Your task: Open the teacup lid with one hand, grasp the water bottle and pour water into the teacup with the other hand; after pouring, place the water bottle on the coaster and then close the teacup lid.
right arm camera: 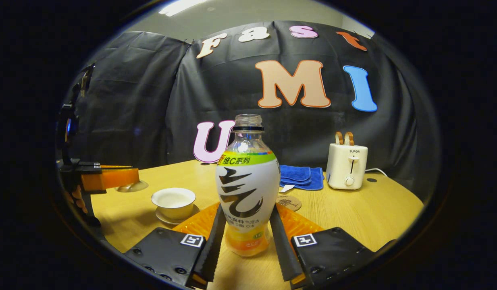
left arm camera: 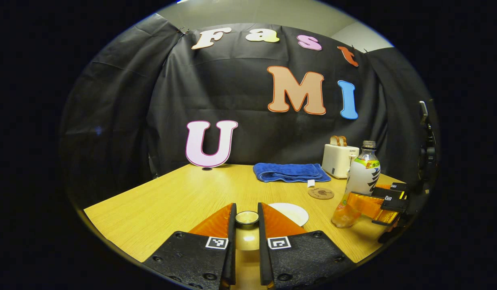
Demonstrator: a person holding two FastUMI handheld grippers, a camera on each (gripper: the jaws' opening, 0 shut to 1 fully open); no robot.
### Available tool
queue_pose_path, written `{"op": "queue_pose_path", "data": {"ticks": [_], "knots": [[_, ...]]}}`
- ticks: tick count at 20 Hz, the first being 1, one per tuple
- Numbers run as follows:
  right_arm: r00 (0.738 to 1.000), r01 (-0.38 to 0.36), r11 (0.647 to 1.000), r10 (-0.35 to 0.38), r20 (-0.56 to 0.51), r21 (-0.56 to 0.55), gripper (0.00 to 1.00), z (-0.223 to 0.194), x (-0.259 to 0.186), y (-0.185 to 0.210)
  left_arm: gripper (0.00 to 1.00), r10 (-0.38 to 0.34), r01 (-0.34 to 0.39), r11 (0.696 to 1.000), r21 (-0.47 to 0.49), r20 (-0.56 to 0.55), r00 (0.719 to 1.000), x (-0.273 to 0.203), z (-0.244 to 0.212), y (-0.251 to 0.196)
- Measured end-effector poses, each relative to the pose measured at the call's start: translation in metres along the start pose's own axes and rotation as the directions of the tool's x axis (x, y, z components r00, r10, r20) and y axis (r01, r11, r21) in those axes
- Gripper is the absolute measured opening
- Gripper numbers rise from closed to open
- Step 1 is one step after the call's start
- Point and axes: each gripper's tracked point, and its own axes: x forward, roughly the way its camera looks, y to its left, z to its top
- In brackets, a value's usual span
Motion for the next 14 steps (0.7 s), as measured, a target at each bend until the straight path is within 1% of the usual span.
{"op": "queue_pose_path", "data": {"ticks": [4,7,9,12,14], "knots": [[1.0,0.012,0.996,-0.015,-0.026,-0.094,0.65,0.002,0.005,0.002,0.21,0.011,-0.011,1.0,-0.02,0.003,1.0,-0.001,0.0,0.01],[0.998,0.04,0.977,-0.047,-0.031,-0.212,0.64,0.005,0.011,-0.004,0.21,0.02,-0.02,0.999,-0.032,0.0,1.0,-0.003,-0.003,0.018],[0.997,0.065,0.949,-0.073,-0.014,-0.309,0.64,0.012,0.014,-0.01,0.21,0.029,-0.029,0.999,-0.045,-0.002,1.0,-0.004,-0.005,0.024],[0.996,0.087,0.886,-0.088,0.02,-0.455,0.66,0.02,0.018,-0.012,0.21,0.046,-0.046,0.997,-0.057,-0.01,0.999,-0.006,-0.009,0.033],[0.996,0.091,0.848,-0.085,0.036,-0.522,0.66,0.02,0.019,-0.01,0.21,0.057,-0.057,0.997,-0.055,-0.011,0.998,-0.008,-0.01,0.039]]}}
